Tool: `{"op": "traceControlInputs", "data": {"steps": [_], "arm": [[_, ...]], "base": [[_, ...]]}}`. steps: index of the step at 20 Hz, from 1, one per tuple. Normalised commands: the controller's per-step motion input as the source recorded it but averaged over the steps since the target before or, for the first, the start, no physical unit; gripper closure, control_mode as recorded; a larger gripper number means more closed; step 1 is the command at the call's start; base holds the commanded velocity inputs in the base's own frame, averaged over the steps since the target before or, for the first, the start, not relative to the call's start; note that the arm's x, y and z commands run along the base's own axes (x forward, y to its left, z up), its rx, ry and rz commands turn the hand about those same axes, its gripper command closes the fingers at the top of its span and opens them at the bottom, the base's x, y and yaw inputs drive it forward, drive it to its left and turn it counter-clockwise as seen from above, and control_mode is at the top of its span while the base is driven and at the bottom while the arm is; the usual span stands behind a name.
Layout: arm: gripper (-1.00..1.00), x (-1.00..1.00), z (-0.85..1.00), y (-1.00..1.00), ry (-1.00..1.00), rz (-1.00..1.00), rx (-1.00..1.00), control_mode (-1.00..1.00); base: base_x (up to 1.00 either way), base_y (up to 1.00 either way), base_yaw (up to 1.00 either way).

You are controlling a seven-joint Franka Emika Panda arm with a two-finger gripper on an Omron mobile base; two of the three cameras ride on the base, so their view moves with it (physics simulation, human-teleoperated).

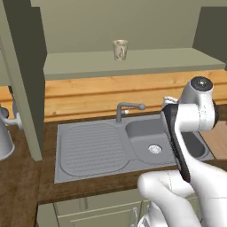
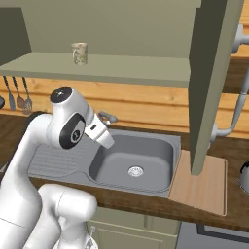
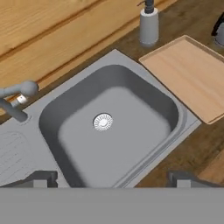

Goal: Pick the kettle from the counter and place it on the tray. Then pick the mug from the cabinet and place it on the tray. Then close the cabinet doors.

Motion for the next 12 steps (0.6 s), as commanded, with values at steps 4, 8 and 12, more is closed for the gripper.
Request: {"op": "traceControlInputs", "data": {"steps": [4, 8, 12], "arm": [[-1.00, -0.15, -0.02, -0.49, -0.12, -0.27, 0.17, -1.00], [-1.00, 0.00, -0.09, -0.47, -0.02, -0.53, 0.00, -1.00], [-1.00, 0.04, -0.11, -0.44, 0.00, -0.68, -0.07, -1.00]], "base": [[0.00, 0.00, 0.00], [0.00, 0.00, 0.00], [0.00, 0.00, 0.00]]}}
